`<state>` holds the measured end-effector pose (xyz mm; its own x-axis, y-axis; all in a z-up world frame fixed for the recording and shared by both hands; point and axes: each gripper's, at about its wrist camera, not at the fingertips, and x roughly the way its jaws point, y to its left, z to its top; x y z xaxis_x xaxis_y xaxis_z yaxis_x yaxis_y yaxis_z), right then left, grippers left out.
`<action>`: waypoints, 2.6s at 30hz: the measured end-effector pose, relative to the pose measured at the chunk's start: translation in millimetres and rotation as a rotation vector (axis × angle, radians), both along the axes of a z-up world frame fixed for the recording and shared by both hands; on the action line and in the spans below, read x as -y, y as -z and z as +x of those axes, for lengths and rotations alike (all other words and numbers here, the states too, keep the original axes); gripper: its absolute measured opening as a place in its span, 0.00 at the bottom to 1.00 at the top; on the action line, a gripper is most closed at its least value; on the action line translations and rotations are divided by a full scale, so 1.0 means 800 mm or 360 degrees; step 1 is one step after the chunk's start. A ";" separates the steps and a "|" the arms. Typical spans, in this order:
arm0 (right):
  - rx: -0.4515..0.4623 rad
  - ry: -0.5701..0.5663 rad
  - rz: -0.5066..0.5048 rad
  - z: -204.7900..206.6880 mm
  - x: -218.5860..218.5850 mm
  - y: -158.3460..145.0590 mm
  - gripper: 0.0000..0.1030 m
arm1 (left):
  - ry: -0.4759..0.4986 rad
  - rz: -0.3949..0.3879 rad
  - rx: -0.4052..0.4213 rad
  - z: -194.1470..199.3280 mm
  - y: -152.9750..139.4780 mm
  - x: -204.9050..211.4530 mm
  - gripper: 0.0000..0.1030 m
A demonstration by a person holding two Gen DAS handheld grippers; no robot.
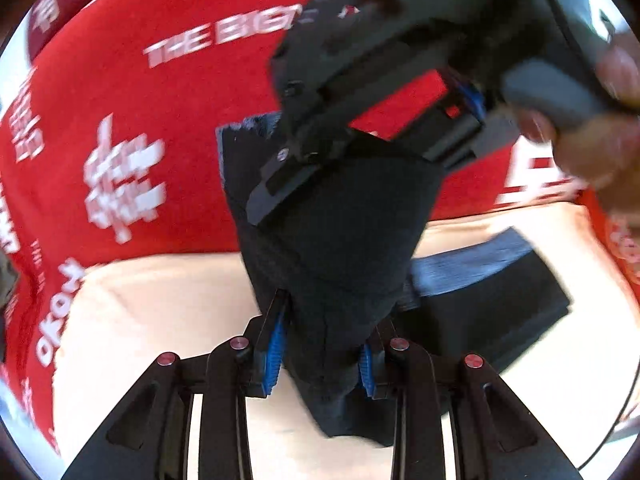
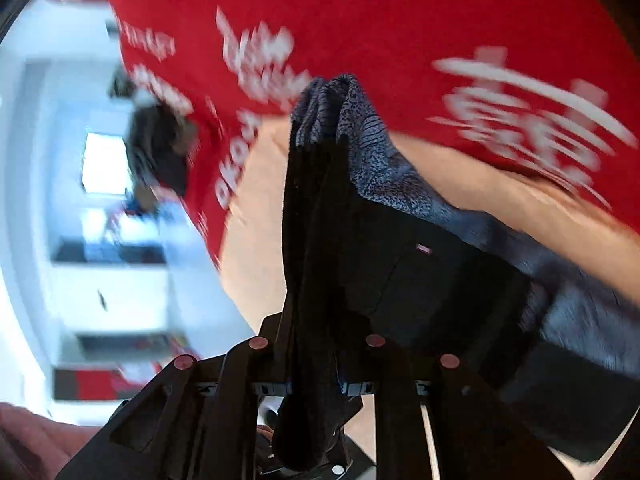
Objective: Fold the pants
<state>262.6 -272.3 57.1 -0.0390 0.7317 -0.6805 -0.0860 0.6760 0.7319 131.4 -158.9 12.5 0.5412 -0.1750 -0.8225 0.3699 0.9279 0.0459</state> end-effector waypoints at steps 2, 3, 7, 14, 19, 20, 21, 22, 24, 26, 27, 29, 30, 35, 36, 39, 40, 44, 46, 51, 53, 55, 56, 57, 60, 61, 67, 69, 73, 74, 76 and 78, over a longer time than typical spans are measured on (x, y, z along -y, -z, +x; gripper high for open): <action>0.0051 0.0117 0.0042 -0.023 0.055 -0.010 0.17 | 0.0097 -0.0019 -0.0027 -0.006 -0.009 0.039 0.30; 0.0065 0.0171 0.0062 -0.036 0.081 -0.012 0.17 | 0.0141 -0.0016 -0.0031 -0.010 -0.009 0.056 0.30; 0.0060 0.0384 0.0126 -0.087 0.189 0.002 0.17 | 0.0350 0.0046 -0.0076 -0.032 0.003 0.143 0.30; -0.0077 0.0616 0.0079 -0.143 0.310 0.097 0.17 | 0.0539 0.0194 -0.0213 -0.054 0.083 0.245 0.30; -0.0217 0.0626 -0.0072 -0.156 0.330 0.183 0.20 | 0.0605 0.0340 -0.0349 -0.061 0.135 0.279 0.38; -0.0229 0.0634 -0.0058 -0.159 0.332 0.191 0.20 | 0.0619 0.0335 -0.0358 -0.065 0.133 0.275 0.49; -0.0226 0.0652 -0.0035 -0.162 0.334 0.194 0.20 | 0.0628 0.0310 -0.0368 -0.068 0.128 0.269 0.57; -0.0222 0.0659 -0.0035 -0.164 0.332 0.193 0.20 | 0.0631 0.0286 -0.0382 -0.071 0.122 0.261 0.70; -0.0224 0.0651 -0.0072 -0.169 0.328 0.191 0.21 | 0.0637 0.0238 -0.0395 -0.079 0.102 0.237 0.71; -0.0244 0.0642 -0.0128 -0.177 0.326 0.187 0.22 | 0.0610 0.0248 -0.0354 -0.080 0.082 0.216 0.72; -0.0246 0.0647 -0.0166 -0.178 0.325 0.184 0.25 | 0.0576 0.0261 -0.0334 -0.077 0.076 0.207 0.72; -0.0211 0.0657 -0.0315 -0.180 0.325 0.171 0.31 | 0.0408 0.0278 -0.0343 -0.053 0.067 0.178 0.72; -0.0179 0.0661 -0.0428 -0.183 0.327 0.163 0.36 | 0.0317 0.0269 -0.0376 -0.039 0.070 0.164 0.72; 0.0070 0.0682 -0.0600 -0.200 0.309 0.109 0.42 | -0.0208 0.0163 -0.0585 0.029 0.112 0.093 0.72; 0.0102 0.0668 -0.0558 -0.202 0.302 0.105 0.42 | -0.0241 0.0143 -0.0608 0.031 0.120 0.089 0.72; 0.0187 0.0489 -0.0572 -0.194 0.266 0.110 0.43 | -0.0332 0.0127 -0.0667 0.027 0.150 0.086 0.78; 0.0174 0.0420 -0.0630 -0.193 0.261 0.126 0.43 | -0.0354 0.0138 -0.0656 0.022 0.154 0.088 0.86; 0.0185 0.0372 -0.0763 -0.197 0.254 0.164 0.49 | -0.0366 0.0123 -0.0704 0.017 0.166 0.089 0.97; 0.0191 0.0383 -0.0768 -0.201 0.254 0.161 0.57 | -0.0355 0.0114 -0.0707 0.024 0.167 0.087 0.97; -0.0004 0.0572 -0.0793 -0.218 0.267 0.164 0.74 | -0.0332 0.0192 -0.0788 0.025 0.156 0.088 0.97; -0.0056 0.0640 -0.0838 -0.229 0.268 0.160 0.77 | -0.0295 0.0227 -0.0813 0.022 0.145 0.090 0.97; -0.0101 0.0669 -0.0909 -0.244 0.264 0.157 0.78 | -0.0243 0.0241 -0.0838 0.012 0.132 0.089 0.97; -0.0122 0.0693 -0.0923 -0.249 0.259 0.155 0.79 | -0.0224 0.0227 -0.0851 0.008 0.127 0.089 0.97; -0.0136 0.0718 -0.0923 -0.255 0.256 0.152 0.81 | -0.0202 0.0206 -0.0868 0.001 0.117 0.087 0.97; -0.0127 0.0747 -0.0983 -0.270 0.247 0.135 0.86 | -0.0169 0.0191 -0.0874 -0.013 0.095 0.081 0.97; -0.0115 0.0745 -0.1011 -0.272 0.242 0.127 0.86 | -0.0162 0.0186 -0.0879 -0.017 0.087 0.079 0.97; -0.0011 0.0740 -0.1099 -0.286 0.206 0.073 1.00 | -0.0094 0.0148 -0.0905 -0.034 0.051 0.068 0.97; -0.0007 0.0737 -0.1117 -0.293 0.196 0.059 1.00 | -0.0065 0.0159 -0.0906 -0.039 0.039 0.066 0.97; -0.0063 0.0759 -0.1139 -0.299 0.175 0.039 1.00 | -0.0027 0.0151 -0.0927 -0.048 0.015 0.057 0.98; -0.0070 0.0769 -0.1136 -0.304 0.173 0.033 1.00 | -0.0019 0.0146 -0.0926 -0.049 0.010 0.055 0.98; -0.0072 0.0781 -0.1143 -0.310 0.167 0.021 1.00 | 0.0004 0.0125 -0.0924 -0.050 0.002 0.050 0.98; -0.0054 0.0785 -0.1166 -0.315 0.161 0.009 1.00 | -0.0013 0.0085 -0.0915 -0.047 -0.003 0.040 0.98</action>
<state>10.8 -401.2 49.5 0.1374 0.0510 -0.9892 0.3531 0.9306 0.0970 94.0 -191.3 14.8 0.0059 -0.1226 -0.9924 0.3421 0.9328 -0.1132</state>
